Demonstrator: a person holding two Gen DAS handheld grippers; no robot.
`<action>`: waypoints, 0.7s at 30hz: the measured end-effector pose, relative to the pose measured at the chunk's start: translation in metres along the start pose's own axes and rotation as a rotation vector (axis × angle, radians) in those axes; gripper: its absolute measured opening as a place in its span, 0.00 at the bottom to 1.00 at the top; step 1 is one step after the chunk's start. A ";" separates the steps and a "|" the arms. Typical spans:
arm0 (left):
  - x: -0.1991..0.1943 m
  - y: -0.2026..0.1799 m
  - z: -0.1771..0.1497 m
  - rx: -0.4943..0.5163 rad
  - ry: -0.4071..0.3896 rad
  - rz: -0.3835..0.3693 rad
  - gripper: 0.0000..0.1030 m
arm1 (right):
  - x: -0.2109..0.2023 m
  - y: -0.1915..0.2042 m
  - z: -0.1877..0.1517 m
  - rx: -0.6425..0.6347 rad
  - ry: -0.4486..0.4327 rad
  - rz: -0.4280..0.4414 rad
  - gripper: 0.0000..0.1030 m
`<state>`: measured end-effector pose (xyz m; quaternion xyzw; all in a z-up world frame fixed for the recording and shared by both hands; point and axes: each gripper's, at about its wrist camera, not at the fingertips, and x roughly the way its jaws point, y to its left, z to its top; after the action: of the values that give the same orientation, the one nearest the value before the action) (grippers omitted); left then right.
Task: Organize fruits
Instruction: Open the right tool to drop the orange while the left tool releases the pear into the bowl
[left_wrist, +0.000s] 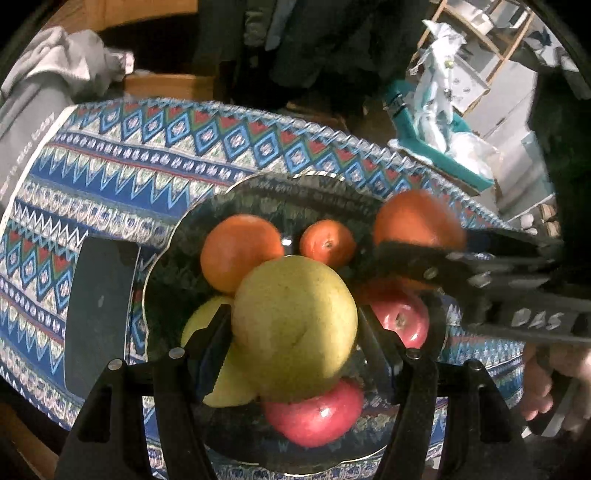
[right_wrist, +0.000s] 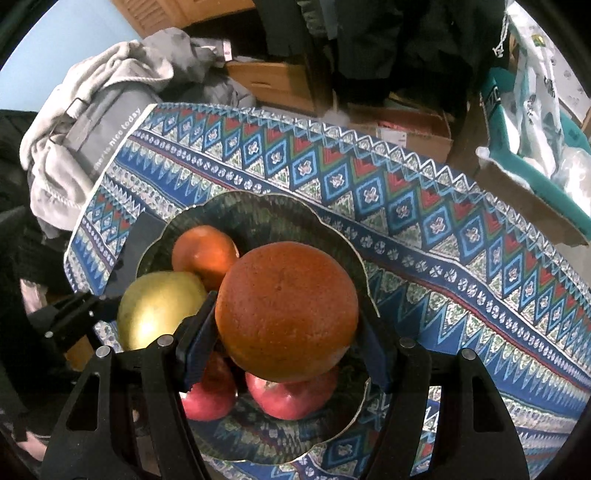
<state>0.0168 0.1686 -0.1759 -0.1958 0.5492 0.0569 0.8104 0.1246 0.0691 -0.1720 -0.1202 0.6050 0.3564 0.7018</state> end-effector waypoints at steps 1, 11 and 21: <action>-0.001 -0.001 0.001 -0.002 0.000 -0.004 0.66 | 0.002 0.000 0.000 0.000 0.005 0.004 0.67; -0.006 0.005 0.003 -0.030 -0.008 -0.005 0.66 | 0.006 0.001 -0.002 0.013 0.006 0.045 0.69; -0.019 0.000 0.001 -0.025 -0.035 -0.001 0.70 | -0.013 -0.001 0.000 0.018 -0.023 0.040 0.69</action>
<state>0.0103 0.1715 -0.1586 -0.2052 0.5340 0.0670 0.8175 0.1249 0.0640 -0.1602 -0.0977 0.6022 0.3662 0.7027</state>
